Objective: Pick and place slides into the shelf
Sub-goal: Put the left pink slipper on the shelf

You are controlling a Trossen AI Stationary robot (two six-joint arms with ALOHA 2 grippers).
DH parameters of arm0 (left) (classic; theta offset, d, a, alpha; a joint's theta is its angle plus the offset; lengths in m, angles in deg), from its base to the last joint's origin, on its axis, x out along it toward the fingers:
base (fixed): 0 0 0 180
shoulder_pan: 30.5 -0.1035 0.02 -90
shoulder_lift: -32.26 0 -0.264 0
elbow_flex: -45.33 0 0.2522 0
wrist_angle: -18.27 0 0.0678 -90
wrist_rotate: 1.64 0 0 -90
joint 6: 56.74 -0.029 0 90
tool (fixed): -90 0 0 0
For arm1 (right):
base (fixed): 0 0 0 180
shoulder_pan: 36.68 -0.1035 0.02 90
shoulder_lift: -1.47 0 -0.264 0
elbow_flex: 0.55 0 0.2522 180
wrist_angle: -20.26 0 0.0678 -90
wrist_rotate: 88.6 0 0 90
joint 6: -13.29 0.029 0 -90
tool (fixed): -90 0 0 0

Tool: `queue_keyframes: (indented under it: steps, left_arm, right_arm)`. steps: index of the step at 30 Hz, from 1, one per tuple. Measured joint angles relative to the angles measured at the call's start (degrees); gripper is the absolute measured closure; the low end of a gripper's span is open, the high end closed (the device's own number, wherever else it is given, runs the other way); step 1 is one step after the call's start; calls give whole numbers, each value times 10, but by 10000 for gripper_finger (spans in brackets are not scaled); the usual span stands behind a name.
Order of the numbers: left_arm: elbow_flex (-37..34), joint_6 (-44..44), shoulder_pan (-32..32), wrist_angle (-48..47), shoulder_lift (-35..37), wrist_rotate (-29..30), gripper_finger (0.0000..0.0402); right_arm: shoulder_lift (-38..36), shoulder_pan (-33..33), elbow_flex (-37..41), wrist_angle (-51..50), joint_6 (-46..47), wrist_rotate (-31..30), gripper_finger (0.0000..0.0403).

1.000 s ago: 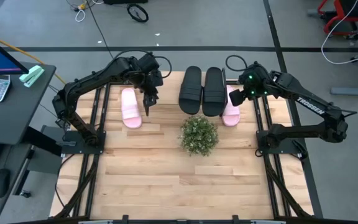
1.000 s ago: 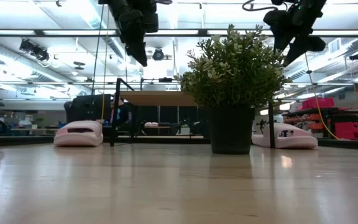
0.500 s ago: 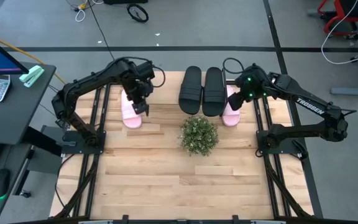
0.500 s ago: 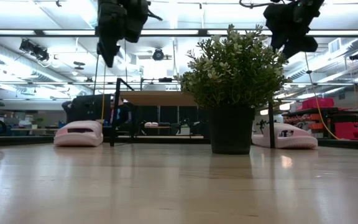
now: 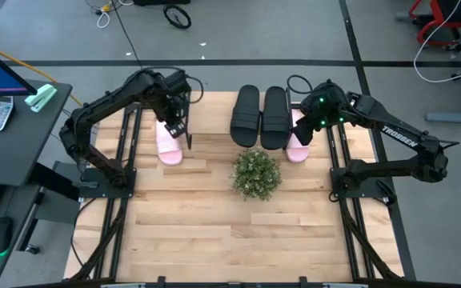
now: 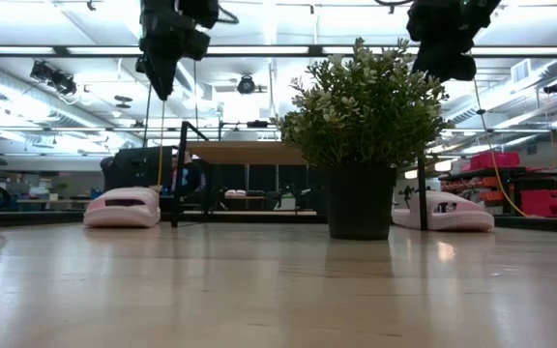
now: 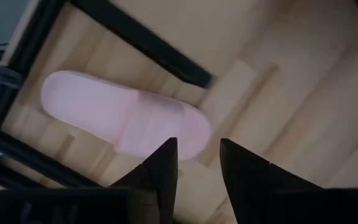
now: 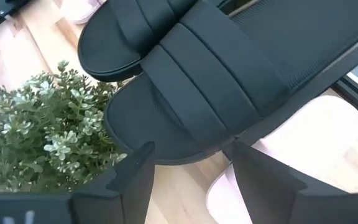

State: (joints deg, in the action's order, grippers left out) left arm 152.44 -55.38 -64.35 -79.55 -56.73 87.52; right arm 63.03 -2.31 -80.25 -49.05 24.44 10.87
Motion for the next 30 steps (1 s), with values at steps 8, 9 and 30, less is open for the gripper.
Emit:
queue_keyframes:
  steps: [8, 9, 30]
  left_arm:
    - [-1, -35, -142, 32, -1, -27, 290]
    - [-1, -35, -161, 33, -2, -40, 291]
    - [-326, -55, -305, 256, -10, -160, 222]
  right_arm:
    - [0, 0, 0, 1, -9, 0, 184]
    - [0, 0, 0, 2, -9, 0, 184]
    - [0, -1, 0, 65, 30, 76, 184]
